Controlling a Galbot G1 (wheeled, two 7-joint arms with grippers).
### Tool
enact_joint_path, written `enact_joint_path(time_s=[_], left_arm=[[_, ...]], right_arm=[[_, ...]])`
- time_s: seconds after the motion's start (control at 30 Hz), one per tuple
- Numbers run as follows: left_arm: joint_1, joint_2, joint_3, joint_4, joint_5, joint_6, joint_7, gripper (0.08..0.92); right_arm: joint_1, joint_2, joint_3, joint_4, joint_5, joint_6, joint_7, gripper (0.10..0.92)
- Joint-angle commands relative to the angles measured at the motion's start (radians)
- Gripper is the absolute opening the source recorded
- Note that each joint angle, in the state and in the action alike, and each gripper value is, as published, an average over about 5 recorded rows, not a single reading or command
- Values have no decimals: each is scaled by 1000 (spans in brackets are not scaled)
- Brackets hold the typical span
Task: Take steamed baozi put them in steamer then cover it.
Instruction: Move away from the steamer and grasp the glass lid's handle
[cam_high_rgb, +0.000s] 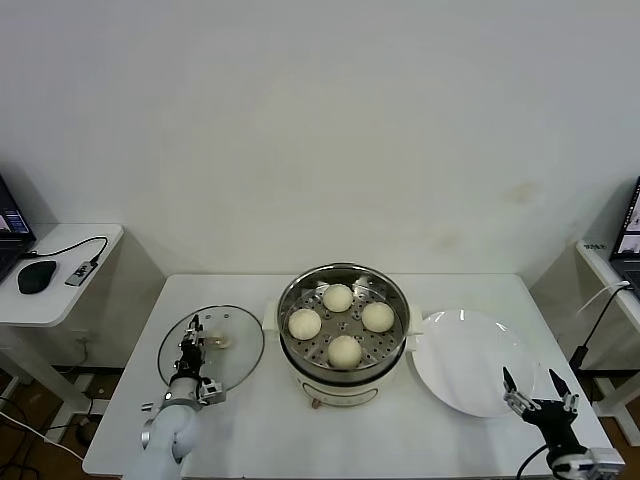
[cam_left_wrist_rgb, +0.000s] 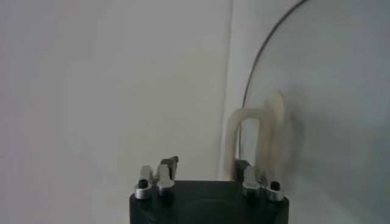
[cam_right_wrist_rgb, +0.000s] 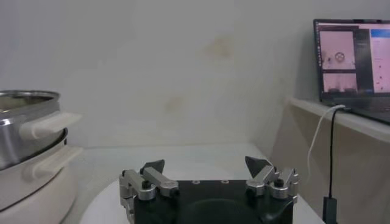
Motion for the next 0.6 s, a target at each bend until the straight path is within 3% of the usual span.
enact_joint_path(time_s=[0.03,0.27,0.6], left_arm=[[-2,11,11,14,-7,1,-15,325],[37,37,6,-81,-6,13,23,153],[193,19,-66,-436,-60,172,81,142]], right_arm=[[4,1,-5,-12,-8,1,-1,823],[6,-6,-2,5,-3,-3,-1,823],[17,-5,0,19,17,-14,8,823]])
